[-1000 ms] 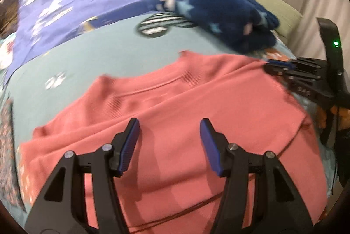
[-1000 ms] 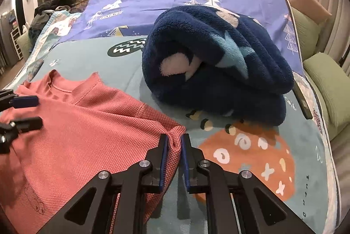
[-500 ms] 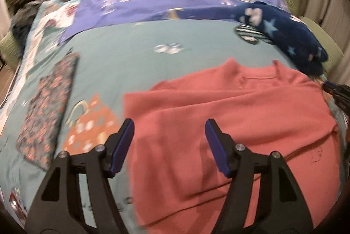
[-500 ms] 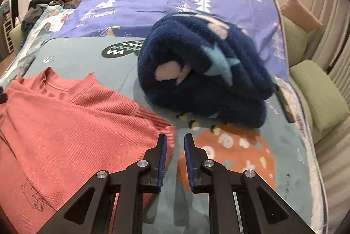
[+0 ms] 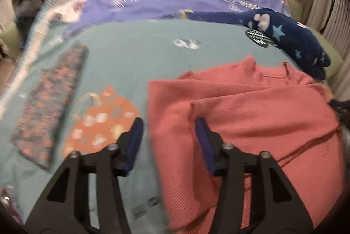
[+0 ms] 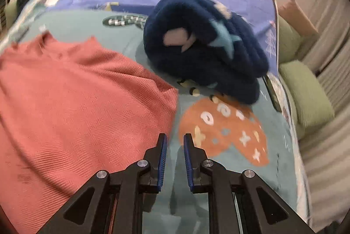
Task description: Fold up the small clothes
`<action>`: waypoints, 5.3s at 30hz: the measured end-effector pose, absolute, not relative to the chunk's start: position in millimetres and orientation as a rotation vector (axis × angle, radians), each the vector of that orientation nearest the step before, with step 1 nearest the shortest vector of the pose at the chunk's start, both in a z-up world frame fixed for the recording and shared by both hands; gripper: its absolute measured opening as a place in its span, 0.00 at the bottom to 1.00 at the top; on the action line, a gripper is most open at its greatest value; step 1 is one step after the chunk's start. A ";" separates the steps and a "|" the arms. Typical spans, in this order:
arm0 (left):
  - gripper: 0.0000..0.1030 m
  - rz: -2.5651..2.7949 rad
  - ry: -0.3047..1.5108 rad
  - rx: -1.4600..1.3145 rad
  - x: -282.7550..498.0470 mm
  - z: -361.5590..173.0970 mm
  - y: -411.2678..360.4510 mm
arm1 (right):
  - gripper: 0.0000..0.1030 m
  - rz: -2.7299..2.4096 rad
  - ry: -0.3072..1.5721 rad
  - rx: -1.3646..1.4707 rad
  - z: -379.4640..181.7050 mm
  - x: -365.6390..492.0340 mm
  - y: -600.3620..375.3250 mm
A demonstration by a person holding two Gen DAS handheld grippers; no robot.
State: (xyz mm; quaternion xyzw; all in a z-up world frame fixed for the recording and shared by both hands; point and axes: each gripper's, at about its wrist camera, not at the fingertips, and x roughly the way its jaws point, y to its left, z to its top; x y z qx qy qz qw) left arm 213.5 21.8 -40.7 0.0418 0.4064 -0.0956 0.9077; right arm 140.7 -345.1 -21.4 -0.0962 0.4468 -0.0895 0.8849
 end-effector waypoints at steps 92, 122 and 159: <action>0.05 -0.639 0.558 -0.151 -39.2 104.0 75.1 | 0.04 0.495 0.530 0.499 99.4 -128.1 -350.9; 0.06 -0.486 0.838 -0.220 200.2 26.0 25.7 | 0.05 0.278 0.748 0.611 38.1 120.0 -395.5; 0.05 -0.512 0.878 -0.483 252.0 14.1 38.7 | 0.08 0.378 0.821 1.030 -7.6 176.5 -442.9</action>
